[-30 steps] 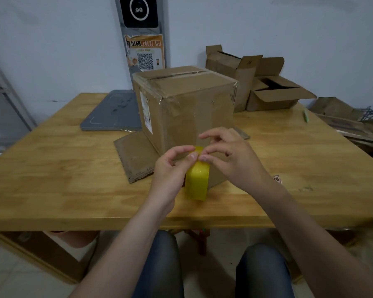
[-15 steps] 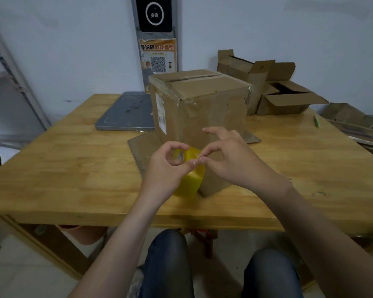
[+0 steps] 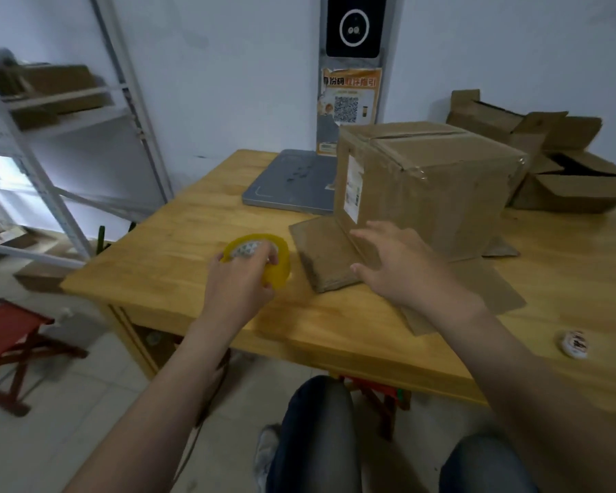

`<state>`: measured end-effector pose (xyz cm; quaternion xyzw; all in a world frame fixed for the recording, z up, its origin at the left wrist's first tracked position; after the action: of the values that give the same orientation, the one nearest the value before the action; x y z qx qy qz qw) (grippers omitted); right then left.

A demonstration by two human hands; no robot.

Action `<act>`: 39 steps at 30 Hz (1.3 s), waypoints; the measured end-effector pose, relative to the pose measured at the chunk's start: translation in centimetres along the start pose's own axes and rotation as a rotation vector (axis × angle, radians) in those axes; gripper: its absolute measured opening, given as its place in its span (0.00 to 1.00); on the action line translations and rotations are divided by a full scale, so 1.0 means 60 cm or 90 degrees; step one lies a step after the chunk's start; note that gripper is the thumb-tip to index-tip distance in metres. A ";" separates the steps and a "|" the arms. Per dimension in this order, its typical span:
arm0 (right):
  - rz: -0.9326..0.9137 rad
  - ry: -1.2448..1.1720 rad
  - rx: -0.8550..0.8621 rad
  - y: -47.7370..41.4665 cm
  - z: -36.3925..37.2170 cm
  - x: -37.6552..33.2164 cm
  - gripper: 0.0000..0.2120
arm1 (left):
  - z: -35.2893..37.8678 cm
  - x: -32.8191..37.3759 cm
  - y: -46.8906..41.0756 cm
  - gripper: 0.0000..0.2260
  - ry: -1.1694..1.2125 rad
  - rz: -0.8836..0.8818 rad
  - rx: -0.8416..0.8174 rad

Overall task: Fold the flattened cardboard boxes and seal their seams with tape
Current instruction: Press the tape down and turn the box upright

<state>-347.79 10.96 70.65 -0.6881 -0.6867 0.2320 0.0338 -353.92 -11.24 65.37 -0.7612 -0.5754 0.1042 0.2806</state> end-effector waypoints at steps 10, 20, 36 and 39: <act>0.045 0.010 -0.047 -0.017 0.059 0.011 0.34 | 0.049 -0.086 -0.032 0.27 -0.002 -0.055 -0.088; 0.033 -0.012 0.160 -0.014 -0.071 0.062 0.24 | -0.056 0.167 -0.143 0.24 0.293 0.151 0.067; -0.044 -0.069 0.224 -0.151 -0.125 0.143 0.17 | 0.010 0.303 -0.252 0.10 0.594 0.137 0.046; -0.031 -0.108 0.259 -0.160 -0.116 0.167 0.21 | 0.015 0.303 -0.257 0.10 0.618 0.103 0.097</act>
<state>-354.69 23.02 77.64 -0.6280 -0.6427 0.4221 0.1201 -361.17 8.82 76.05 -0.7413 -0.3082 -0.1987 0.5621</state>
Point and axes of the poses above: each hand's wrist, its own y-axis away from the middle knuckle, its own z-axis out of the palm, x = y × z, the point moved 10 cm from there along -y, towards the middle knuckle, and after that the axes turned 14 degrees about x, right-handed, at the moved point
